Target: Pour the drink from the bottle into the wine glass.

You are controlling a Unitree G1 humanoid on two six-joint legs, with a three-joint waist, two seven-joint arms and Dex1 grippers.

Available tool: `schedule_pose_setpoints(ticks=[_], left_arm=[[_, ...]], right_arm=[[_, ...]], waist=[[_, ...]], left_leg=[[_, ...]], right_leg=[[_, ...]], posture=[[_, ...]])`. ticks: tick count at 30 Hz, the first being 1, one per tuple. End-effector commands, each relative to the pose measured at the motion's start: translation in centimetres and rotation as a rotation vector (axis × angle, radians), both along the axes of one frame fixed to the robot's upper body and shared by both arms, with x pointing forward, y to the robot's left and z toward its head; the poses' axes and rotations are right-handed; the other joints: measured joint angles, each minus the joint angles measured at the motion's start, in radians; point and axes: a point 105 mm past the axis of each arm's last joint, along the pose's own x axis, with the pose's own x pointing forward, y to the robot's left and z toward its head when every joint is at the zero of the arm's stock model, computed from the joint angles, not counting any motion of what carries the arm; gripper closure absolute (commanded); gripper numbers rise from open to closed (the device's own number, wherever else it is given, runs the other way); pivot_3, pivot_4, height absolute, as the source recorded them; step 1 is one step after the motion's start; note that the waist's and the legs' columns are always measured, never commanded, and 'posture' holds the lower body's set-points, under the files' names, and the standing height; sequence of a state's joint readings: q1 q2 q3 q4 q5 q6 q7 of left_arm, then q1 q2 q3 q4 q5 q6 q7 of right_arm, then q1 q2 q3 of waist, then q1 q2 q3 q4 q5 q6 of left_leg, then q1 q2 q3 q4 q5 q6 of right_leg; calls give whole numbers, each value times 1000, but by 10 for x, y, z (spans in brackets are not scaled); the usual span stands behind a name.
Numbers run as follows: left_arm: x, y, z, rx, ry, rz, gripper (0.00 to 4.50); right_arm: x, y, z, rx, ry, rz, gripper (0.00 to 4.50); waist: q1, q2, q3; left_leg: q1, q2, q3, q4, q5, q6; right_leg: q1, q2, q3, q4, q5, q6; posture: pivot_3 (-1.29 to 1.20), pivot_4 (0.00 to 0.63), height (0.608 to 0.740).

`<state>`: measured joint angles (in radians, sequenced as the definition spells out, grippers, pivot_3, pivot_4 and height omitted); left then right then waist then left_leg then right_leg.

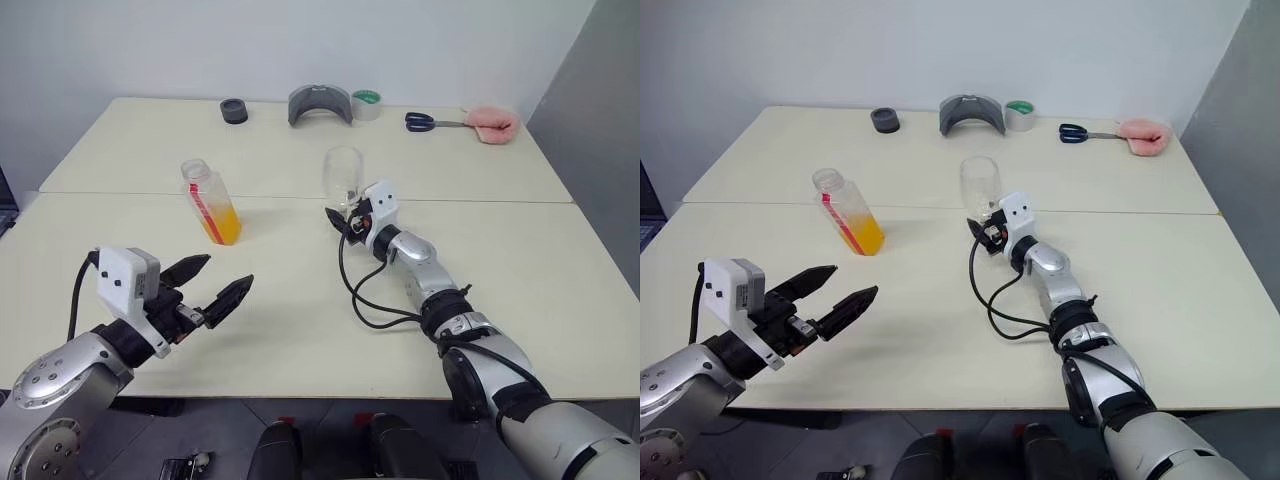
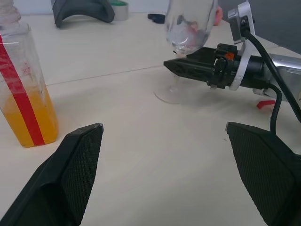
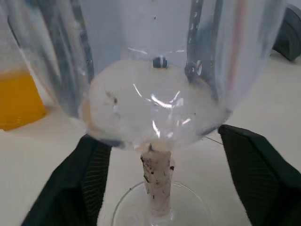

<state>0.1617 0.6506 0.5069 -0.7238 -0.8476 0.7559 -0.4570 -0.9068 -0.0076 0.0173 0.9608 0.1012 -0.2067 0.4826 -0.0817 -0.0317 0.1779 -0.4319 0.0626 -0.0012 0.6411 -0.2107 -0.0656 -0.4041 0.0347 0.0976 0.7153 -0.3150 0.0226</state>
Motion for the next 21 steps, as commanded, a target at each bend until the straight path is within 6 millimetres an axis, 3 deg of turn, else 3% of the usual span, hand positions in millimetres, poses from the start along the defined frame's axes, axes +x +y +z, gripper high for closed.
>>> schedule_pose_setpoints(ticks=[1, 7, 11, 16, 21], left_arm=[[3, 3, 8, 26, -43, -3, 0], [10, 30, 3, 56, -53, 93, 0], [19, 52, 3, 79, -69, 175, 0], [44, 84, 9, 77, -161, 354, 0], [72, 89, 18, 7, -245, 431, 0]], right_arm=[[-8, -7, 9, 11, -48, 31, 14], [-52, -42, 7, -109, -88, 154, 14], [-87, -68, 35, -125, -92, 240, 14], [-136, -68, 84, -65, -117, 440, 14], [-156, -56, 110, -21, -87, 551, 14]], waist=[[0, 0, 0], [7, 0, 0], [8, 2, 1], [7, 1, 1], [14, 0, 0]], left_leg=[[0, 0, 0, 0, 0, 0], [0, 0, 0, -1, 0, 0], [0, 0, 1, -1, 0, 0], [1, 1, 0, -1, 0, 0], [0, 1, 0, 0, 0, 0]], right_leg=[[0, 0, 0, 0, 0, 0], [0, -1, 0, -1, 0, 0], [-1, 0, 1, -1, 0, 0], [0, 2, 0, 0, -2, 2], [0, 2, 1, -1, -3, 4]], posture=[[0, 150, 740], [0, 150, 740], [0, 150, 740], [0, 150, 740], [0, 150, 740]])
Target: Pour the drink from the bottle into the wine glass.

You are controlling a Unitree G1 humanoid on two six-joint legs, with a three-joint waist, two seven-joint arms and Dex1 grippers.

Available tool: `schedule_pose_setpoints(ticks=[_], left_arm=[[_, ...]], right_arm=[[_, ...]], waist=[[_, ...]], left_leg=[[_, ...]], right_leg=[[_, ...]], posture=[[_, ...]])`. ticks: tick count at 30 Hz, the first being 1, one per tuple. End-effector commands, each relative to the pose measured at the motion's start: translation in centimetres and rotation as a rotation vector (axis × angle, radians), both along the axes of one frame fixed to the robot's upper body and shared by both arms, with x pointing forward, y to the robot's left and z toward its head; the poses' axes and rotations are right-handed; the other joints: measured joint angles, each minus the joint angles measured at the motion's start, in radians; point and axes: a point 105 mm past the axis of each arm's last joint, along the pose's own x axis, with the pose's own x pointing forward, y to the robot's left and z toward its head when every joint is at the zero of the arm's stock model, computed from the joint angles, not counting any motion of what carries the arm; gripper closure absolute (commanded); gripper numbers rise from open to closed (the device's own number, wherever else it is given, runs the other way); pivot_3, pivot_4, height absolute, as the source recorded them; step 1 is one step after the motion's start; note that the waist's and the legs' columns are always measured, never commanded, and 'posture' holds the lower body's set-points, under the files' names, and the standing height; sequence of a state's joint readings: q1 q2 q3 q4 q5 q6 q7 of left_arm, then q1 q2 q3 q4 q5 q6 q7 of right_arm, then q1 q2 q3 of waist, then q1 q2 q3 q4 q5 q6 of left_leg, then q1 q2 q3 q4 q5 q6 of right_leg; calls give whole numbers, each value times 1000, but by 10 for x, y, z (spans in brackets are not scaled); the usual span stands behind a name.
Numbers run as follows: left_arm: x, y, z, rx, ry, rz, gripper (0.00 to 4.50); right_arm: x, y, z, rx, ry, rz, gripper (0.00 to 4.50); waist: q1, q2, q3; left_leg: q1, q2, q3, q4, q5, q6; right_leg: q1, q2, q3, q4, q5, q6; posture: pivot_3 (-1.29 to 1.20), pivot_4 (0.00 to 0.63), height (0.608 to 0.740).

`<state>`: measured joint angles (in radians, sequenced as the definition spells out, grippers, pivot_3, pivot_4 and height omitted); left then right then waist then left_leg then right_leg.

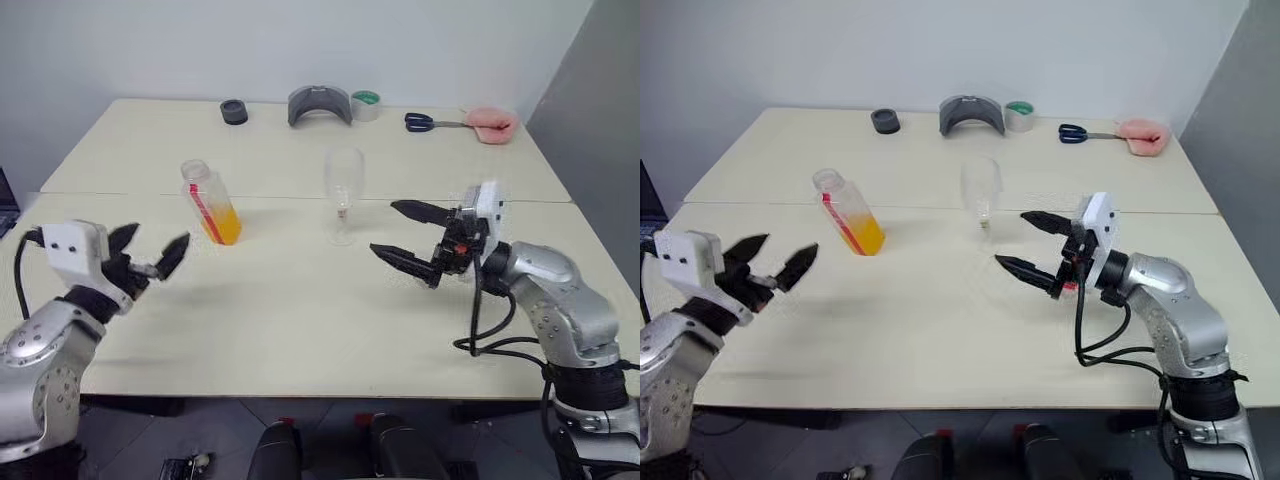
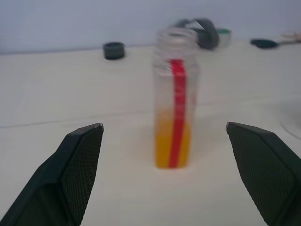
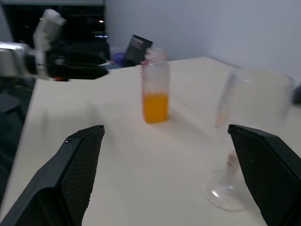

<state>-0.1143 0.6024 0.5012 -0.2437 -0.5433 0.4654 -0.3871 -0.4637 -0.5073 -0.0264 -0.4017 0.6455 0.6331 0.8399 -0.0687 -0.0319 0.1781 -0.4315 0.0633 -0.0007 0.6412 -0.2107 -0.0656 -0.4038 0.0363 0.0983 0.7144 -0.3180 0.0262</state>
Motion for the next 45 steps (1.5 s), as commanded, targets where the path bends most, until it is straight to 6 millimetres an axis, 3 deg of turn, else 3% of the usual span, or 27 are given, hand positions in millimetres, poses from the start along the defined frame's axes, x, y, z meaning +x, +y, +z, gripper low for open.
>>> schedule_pose_setpoints(ticks=[1, 7, 27, 37, 45], left_arm=[[11, -4, 8, 15, -58, 9, 0], [29, -14, 9, 24, -62, -58, 0], [68, -31, 9, 60, -56, -171, 0], [95, -43, -6, 74, -50, -209, 0], [111, -36, -14, 89, -53, -180, 0]], right_arm=[[-14, 9, 26, 40, -22, 61, 14], [-16, 19, 30, 60, -18, 47, 14], [-12, 14, 36, 104, -13, -39, 14], [-19, 10, 31, 83, -6, -31, 14], [-17, 7, 31, 93, -5, -52, 14]], waist=[[2, 0, 0], [9, 0, 0], [12, 0, 0], [15, -1, 0], [14, -1, 0]], left_leg=[[0, 0, 0, 0, 0, 0], [-1, 0, 0, 0, 0, 0], [-1, 0, 0, 0, 0, 0], [-2, -1, 0, 0, 0, 0], [-2, -1, 0, 0, 0, 0]], right_leg=[[0, 0, 0, 0, 1, -1], [0, 0, -1, 0, 2, -4], [0, 0, -1, 0, 2, -4], [0, 0, -1, 0, 2, -4], [0, 0, -1, 0, 2, -4]], posture=[[0, 150, 740], [0, 150, 740], [0, 150, 740], [0, 150, 740], [0, 150, 740]])
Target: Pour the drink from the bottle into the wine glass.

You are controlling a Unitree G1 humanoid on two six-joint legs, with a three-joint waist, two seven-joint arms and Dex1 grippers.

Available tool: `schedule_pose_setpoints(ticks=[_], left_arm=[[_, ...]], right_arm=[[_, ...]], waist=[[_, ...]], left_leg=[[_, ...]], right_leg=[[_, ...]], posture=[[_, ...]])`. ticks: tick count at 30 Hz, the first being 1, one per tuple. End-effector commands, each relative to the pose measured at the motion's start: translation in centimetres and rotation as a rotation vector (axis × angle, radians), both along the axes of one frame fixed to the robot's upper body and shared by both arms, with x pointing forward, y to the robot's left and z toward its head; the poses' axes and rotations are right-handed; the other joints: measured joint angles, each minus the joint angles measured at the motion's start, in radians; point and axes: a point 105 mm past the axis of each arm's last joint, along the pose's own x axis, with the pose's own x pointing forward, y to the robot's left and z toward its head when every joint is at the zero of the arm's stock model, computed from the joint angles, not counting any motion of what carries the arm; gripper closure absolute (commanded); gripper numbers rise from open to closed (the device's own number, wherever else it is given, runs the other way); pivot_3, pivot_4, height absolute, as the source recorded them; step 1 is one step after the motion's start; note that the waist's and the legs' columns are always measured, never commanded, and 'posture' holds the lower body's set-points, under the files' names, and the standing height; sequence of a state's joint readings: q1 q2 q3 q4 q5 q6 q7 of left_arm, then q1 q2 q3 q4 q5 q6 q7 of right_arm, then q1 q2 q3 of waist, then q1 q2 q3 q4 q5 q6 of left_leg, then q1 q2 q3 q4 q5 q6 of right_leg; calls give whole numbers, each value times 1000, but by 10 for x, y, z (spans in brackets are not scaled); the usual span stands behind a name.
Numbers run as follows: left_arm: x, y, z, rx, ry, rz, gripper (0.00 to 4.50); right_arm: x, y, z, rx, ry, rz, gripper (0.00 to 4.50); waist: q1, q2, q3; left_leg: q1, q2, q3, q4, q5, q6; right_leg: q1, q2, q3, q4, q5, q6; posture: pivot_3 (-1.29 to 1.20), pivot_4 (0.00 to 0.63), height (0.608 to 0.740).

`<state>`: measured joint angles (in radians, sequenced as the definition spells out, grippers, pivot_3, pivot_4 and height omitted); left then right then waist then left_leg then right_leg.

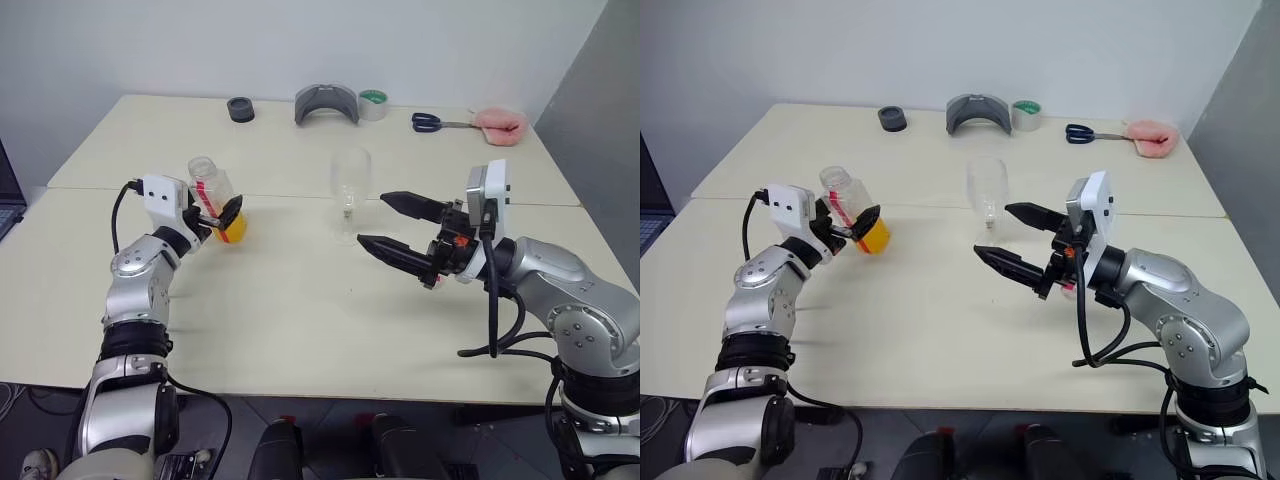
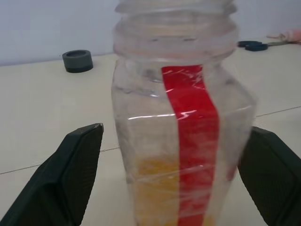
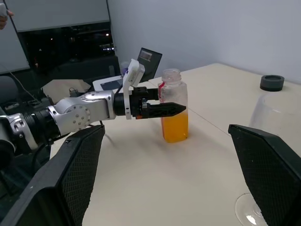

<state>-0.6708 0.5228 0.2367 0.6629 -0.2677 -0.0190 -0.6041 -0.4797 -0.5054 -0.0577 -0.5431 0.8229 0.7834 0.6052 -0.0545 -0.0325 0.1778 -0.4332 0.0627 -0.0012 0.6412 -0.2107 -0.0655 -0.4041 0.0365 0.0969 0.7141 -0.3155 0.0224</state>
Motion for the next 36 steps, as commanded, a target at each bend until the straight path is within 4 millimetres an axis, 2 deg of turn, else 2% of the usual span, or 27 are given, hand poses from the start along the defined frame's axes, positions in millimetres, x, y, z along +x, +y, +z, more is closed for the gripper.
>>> schedule_pose_setpoints(ticks=[1, 2, 5, 11, 12, 18, 24, 27, 30, 33, 36], left_arm=[[4, 1, 9, 37, -44, -3, 0], [5, 2, 8, 40, -44, -4, 0], [6, 1, 11, 27, -57, -13, 645], [5, 1, 12, 27, -66, -24, 2533], [5, 1, 12, 26, -67, -23, 2660], [5, -6, 24, 87, -98, -31, 2676], [15, -53, 71, 310, -202, -155, 2676], [21, -75, 89, 407, -242, -206, 2676], [24, -91, 101, 447, -265, -256, 2676], [31, -116, 117, 574, -302, -287, 2676], [33, -131, 127, 669, -338, -311, 2676]], right_arm=[[-5, -2, 12, 25, -50, -2, 14], [-5, -2, 12, 25, -50, -5, 14], [-6, -1, 14, 29, -52, -9, 0], [-4, -1, 13, 33, -52, -18, 0], [-4, -2, 13, 33, -53, -20, 0], [2, -4, 12, 34, -77, -54, 0], [13, -10, 15, 61, -150, -138, 0], [17, -15, 2, 6, -188, -167, 0], [20, -18, -5, -5, -196, -184, 0], [24, -20, -2, 24, -205, -215, 0], [28, -19, 2, 39, -220, -229, 0]], waist=[[0, 0, 0], [0, 0, 0], [0, 0, 0], [0, 0, 0], [0, 0, 0], [0, 0, 0], [8, -1, 0], [14, -1, 0], [16, -1, 0], [15, 0, 0], [15, -1, 1]], left_leg=[[0, 0, 0, 0, 0, 0], [0, 0, 0, 0, 0, 0], [0, 0, 0, 0, 0, 0], [0, 0, 0, 0, 0, 0], [0, 0, 0, 0, 0, 0], [0, 0, 0, 0, 0, 0], [-1, 0, -1, 1, 0, 0], [-2, -1, 0, 1, 0, 0], [-2, -1, 1, 1, 0, 0], [-2, 0, 1, 1, 0, 0], [-2, 0, 0, 1, 0, 0]], right_leg=[[0, 0, 0, 0, 0, 0], [0, 0, 0, 0, 0, 0], [0, 0, 0, 0, 0, 0], [0, 0, 0, 0, 0, 0], [0, 0, 0, 0, 0, 0], [0, 0, 0, 0, 0, 0], [0, 0, -1, 0, 0, 0], [0, 0, 0, -1, 0, 0], [0, 0, 0, -1, 0, 0], [-1, 1, 1, -1, 0, 0], [-1, 2, 1, -1, 0, 0]], posture=[[0, 150, 740], [0, 150, 740], [0, 150, 740], [0, 150, 740], [0, 150, 740], [0, 150, 740], [0, 150, 740], [0, 150, 740], [0, 150, 740], [0, 150, 740], [0, 150, 740]])
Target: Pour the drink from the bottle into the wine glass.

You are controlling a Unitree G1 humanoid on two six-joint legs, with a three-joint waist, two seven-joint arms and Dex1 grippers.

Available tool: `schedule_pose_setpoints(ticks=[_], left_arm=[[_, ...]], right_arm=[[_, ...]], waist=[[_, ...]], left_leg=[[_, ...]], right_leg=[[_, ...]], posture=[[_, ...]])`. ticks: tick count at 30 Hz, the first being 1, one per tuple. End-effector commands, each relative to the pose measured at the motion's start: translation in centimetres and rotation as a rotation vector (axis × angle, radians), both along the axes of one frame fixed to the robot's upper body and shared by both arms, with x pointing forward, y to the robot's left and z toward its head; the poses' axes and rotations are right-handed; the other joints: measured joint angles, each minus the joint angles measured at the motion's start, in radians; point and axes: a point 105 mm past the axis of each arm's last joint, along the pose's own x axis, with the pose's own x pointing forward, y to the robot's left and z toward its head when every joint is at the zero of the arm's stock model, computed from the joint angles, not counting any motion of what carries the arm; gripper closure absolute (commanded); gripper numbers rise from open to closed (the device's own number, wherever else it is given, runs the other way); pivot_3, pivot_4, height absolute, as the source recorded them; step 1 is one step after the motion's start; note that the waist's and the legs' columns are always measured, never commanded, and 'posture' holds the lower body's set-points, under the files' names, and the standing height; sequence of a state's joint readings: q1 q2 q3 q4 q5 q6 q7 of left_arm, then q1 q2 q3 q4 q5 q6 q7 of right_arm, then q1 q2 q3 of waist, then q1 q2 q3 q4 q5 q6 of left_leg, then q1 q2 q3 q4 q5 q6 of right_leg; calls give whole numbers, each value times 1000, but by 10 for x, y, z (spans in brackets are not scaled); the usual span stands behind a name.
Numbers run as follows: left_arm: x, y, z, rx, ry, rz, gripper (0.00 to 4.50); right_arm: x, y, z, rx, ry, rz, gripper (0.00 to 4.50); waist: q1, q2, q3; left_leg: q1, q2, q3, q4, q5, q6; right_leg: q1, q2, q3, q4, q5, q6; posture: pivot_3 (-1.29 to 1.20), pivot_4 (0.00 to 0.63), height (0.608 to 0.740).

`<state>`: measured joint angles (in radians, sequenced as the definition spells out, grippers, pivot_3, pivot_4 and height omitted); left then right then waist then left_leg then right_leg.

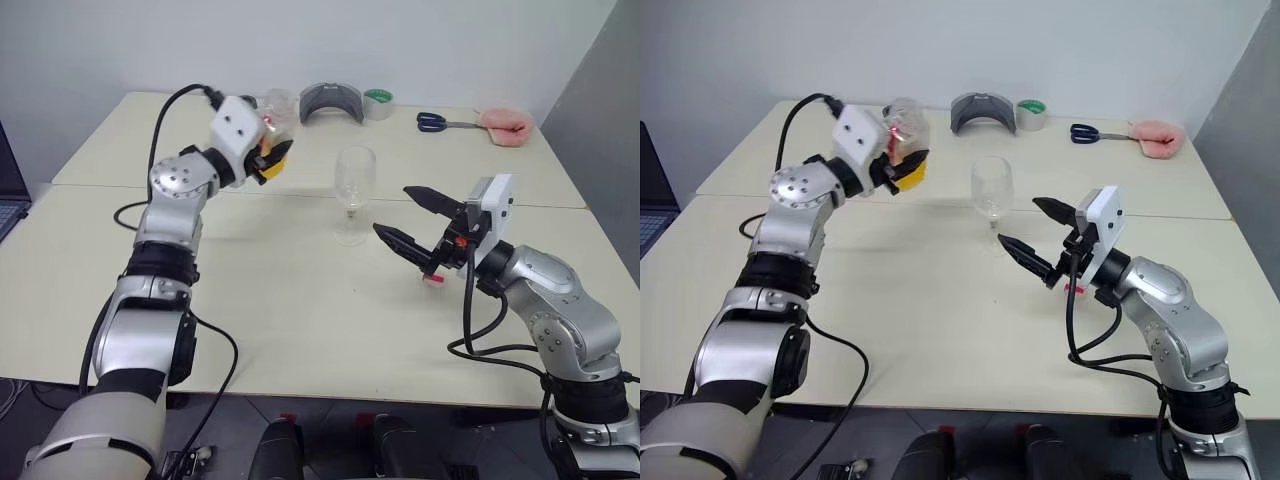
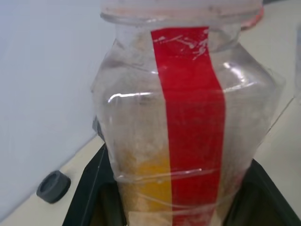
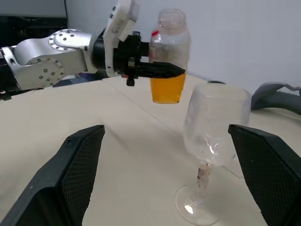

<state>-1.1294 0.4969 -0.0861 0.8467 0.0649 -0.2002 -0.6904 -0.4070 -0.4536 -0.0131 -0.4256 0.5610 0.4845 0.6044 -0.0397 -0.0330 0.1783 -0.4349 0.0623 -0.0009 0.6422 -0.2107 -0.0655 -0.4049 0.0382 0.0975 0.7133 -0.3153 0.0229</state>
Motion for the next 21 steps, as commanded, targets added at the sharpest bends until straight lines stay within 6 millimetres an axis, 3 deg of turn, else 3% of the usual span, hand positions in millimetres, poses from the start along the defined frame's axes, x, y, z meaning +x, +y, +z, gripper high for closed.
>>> schedule_pose_setpoints(ticks=[1, 21], left_arm=[[-2, -19, 31, 108, -128, -41, 2676], [9, -42, 35, 353, -268, -18, 2676]], right_arm=[[1, -1, 17, 30, -82, -27, 0], [7, 3, 19, 40, -98, -73, 0]], waist=[[0, 0, 0], [4, 0, 0]], left_leg=[[0, 0, 0, 0, 0, 0], [0, 0, 1, -1, 0, 0]], right_leg=[[0, 0, 0, 0, 0, 0], [0, 0, 1, 0, 0, 0]], posture=[[0, 150, 740], [0, 150, 740]])
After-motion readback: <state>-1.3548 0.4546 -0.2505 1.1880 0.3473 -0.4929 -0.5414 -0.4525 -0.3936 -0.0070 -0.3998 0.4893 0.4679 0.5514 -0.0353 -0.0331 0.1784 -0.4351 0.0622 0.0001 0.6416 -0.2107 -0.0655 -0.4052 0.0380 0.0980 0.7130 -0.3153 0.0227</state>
